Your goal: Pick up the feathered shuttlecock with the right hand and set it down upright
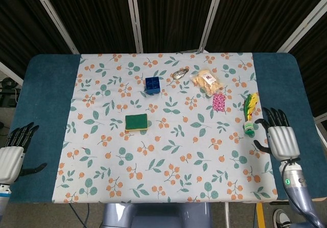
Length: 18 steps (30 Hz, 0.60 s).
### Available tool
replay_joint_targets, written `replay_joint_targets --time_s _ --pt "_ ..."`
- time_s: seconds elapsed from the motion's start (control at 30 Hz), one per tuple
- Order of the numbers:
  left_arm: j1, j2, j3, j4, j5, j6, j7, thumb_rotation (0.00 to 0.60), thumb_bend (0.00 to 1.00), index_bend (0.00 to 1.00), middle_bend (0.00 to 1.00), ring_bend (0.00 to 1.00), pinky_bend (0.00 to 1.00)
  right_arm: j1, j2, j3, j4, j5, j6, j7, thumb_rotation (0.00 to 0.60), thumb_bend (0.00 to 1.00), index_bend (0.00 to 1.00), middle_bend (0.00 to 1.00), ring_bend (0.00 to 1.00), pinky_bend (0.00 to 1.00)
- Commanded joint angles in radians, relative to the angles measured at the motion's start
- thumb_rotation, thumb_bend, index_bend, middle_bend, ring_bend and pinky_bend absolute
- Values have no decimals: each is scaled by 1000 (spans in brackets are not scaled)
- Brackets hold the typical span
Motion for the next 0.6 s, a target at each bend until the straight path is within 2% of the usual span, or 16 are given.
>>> replay_joint_targets --time_s 0.03,0.2,0.4,0.6 --pt "-1 0 -1 -2 -3 -2 -3 600 78 0 0 0 0 92 -54 76 57 143 -115 -61 600 143 355 77 0 0" --pt "-1 4 1 -6 -9 -10 -6 600 77 0 0 0 0 216 -137 137 200 340 -250 -194 600 153 349 77 0 0" --pt "-3 7 0 -6 -12 -15 -18 600 80 0 0 0 0 339 -232 186 377 558 -342 -330 600 159 344 74 0 0" --pt "-8 11 0 -8 -15 -27 -30 600 77 0 0 0 0 431 -304 205 546 724 -411 -426 600 170 278 40 0 0"
